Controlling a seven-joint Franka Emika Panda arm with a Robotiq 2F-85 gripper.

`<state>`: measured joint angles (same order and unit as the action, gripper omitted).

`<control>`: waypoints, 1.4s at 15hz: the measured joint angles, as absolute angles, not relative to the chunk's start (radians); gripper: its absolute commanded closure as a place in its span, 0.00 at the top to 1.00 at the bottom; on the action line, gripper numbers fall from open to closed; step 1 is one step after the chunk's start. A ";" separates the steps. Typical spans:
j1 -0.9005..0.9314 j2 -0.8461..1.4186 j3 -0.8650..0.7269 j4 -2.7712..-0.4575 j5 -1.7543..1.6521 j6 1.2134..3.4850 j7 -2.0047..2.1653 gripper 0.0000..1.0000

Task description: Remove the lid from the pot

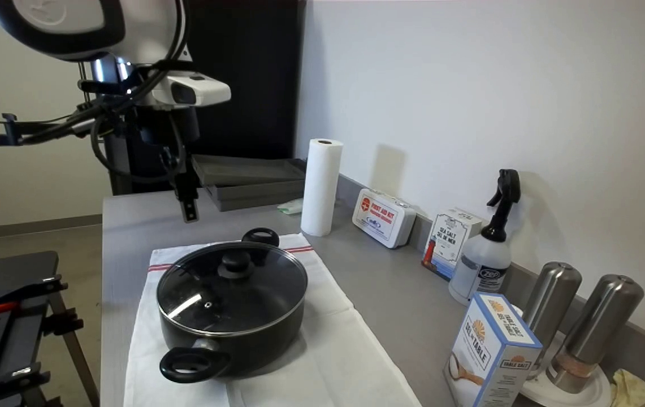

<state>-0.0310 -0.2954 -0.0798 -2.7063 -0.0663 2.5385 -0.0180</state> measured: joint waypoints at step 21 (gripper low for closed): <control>-0.107 0.059 -0.107 -2.513 0.010 2.671 -0.053 1.00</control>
<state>-0.1070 0.0595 -0.1067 -2.5127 0.0103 2.6714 -0.0528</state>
